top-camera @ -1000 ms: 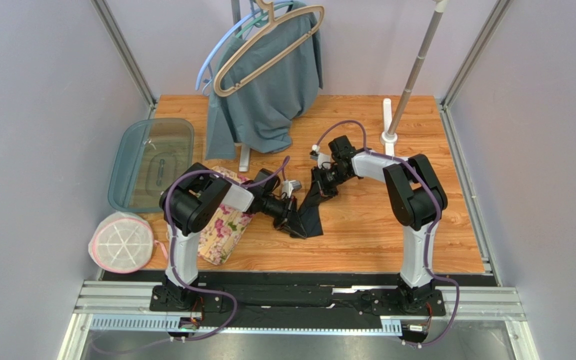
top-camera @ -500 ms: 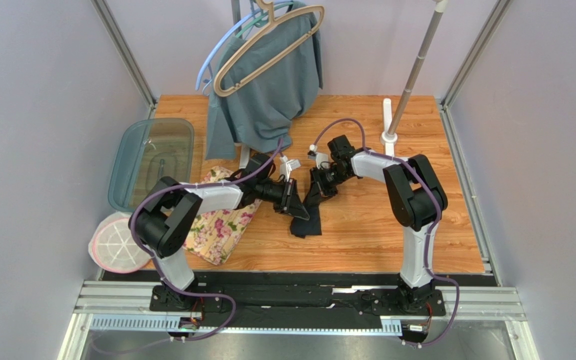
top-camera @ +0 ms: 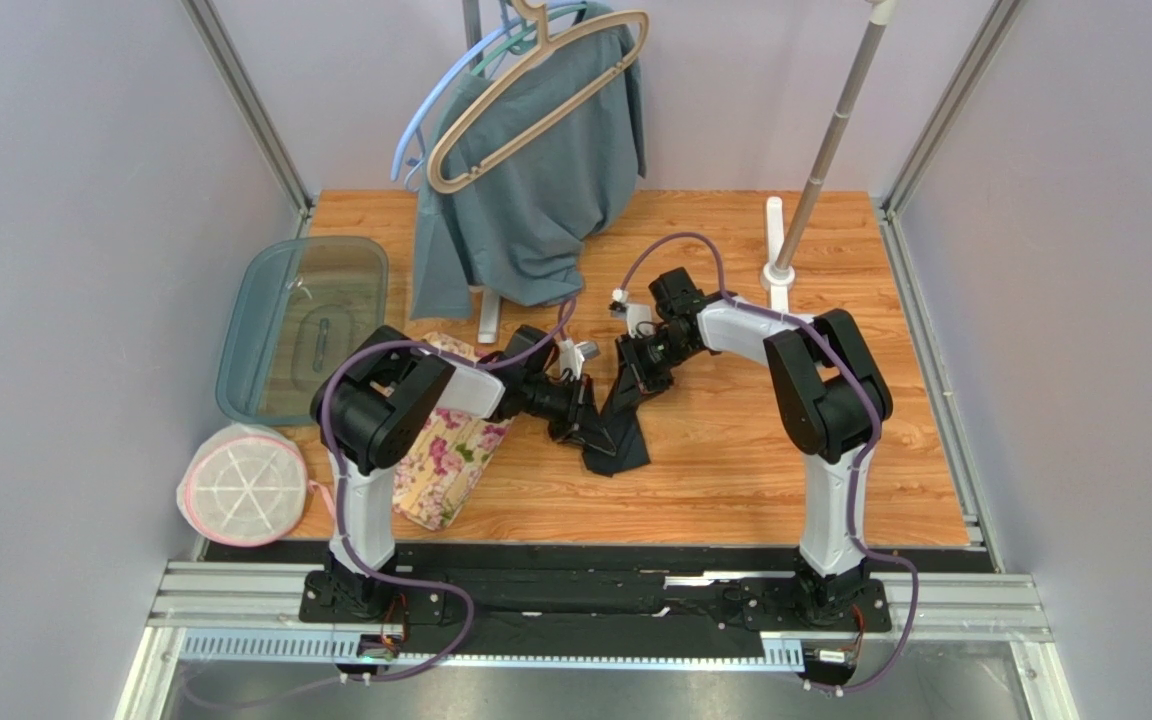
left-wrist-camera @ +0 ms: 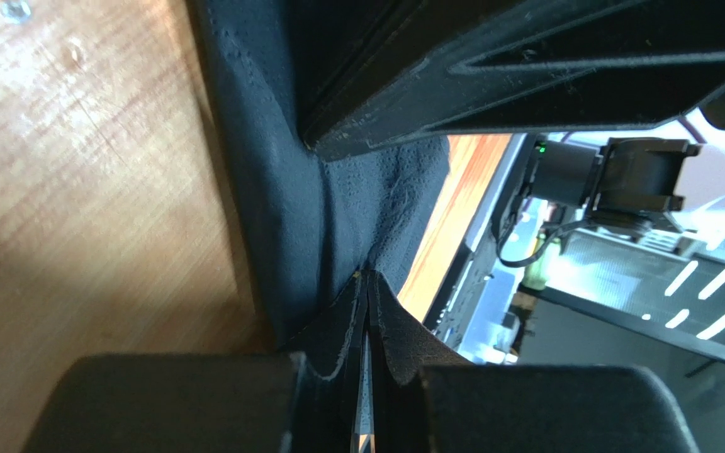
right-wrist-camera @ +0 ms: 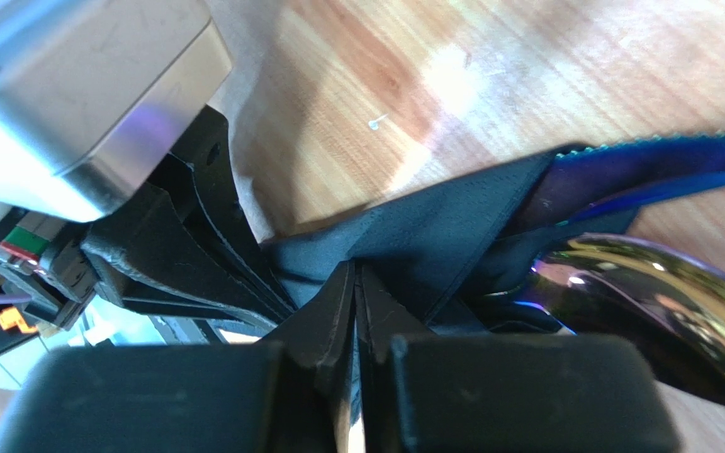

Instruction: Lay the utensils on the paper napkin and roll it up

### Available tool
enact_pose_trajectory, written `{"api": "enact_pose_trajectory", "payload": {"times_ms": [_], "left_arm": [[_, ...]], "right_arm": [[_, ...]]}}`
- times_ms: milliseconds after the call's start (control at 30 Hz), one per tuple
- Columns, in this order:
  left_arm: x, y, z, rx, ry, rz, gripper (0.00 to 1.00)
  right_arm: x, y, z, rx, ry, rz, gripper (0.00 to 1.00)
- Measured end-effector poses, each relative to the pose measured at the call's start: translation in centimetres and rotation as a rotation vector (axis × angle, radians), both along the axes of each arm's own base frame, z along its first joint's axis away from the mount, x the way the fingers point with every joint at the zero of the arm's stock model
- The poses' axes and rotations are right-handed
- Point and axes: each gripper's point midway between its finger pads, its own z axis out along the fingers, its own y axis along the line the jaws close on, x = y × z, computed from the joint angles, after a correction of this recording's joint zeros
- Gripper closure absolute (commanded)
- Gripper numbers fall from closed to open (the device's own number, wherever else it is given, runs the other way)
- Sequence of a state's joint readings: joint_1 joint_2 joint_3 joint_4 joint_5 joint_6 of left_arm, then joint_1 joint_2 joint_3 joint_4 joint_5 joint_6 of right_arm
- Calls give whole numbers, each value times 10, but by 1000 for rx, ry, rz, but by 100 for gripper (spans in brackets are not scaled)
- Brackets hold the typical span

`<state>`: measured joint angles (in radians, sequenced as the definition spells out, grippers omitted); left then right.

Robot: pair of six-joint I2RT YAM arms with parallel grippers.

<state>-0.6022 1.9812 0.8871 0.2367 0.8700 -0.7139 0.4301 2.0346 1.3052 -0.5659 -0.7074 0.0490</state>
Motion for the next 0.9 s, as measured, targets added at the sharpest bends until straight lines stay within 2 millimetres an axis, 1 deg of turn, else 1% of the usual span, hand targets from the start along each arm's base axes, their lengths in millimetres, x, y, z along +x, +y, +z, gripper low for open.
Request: {"api": "enact_pose_trajectory", "payload": {"times_ms": [33, 67, 133, 167, 200, 233, 300, 367, 433, 467, 500, 567, 667, 767, 833, 900], "left_arm": [[0, -1, 0, -5, 8, 2, 94], [0, -1, 0, -10, 17, 4, 95], [1, -2, 0, -15, 27, 8, 95], [1, -2, 0, -17, 31, 11, 95], [1, -2, -1, -17, 34, 13, 95], [1, -3, 0, -17, 37, 14, 95], [1, -3, -1, -17, 41, 17, 95], [1, -3, -1, -16, 44, 18, 95], [1, -3, -1, -16, 46, 18, 95], [2, -3, -1, -17, 46, 19, 95], [2, -3, -1, -16, 46, 19, 95], [2, -3, -1, -16, 49, 20, 95], [1, -3, -1, -16, 49, 20, 95], [2, -4, -1, -15, 50, 20, 95], [2, -4, 0, -15, 50, 20, 94], [2, -4, 0, -15, 50, 20, 94]], "right_arm": [[1, 0, 0, -3, 1, -6, 88], [1, -1, 1, -9, 1, -14, 83], [3, -3, 5, -25, -1, -38, 78], [4, -6, 10, -32, -3, -54, 70], [7, -8, 18, -34, -12, -77, 65], [11, -12, 29, -29, -29, -103, 63], [20, -19, 52, -12, -68, -155, 56], [27, -27, 78, 5, -119, -211, 46], [30, -36, 92, 11, -147, -259, 43], [29, -38, 94, 10, -147, -283, 42], [28, -40, 92, 6, -140, -297, 41], [21, -40, 79, -12, -91, -323, 40], [8, -41, 51, -61, -6, -342, 40], [-4, -39, 28, -111, 41, -344, 39], [-9, -37, 17, -135, 55, -345, 40], [-9, -34, 10, -148, 55, -345, 41]]}}
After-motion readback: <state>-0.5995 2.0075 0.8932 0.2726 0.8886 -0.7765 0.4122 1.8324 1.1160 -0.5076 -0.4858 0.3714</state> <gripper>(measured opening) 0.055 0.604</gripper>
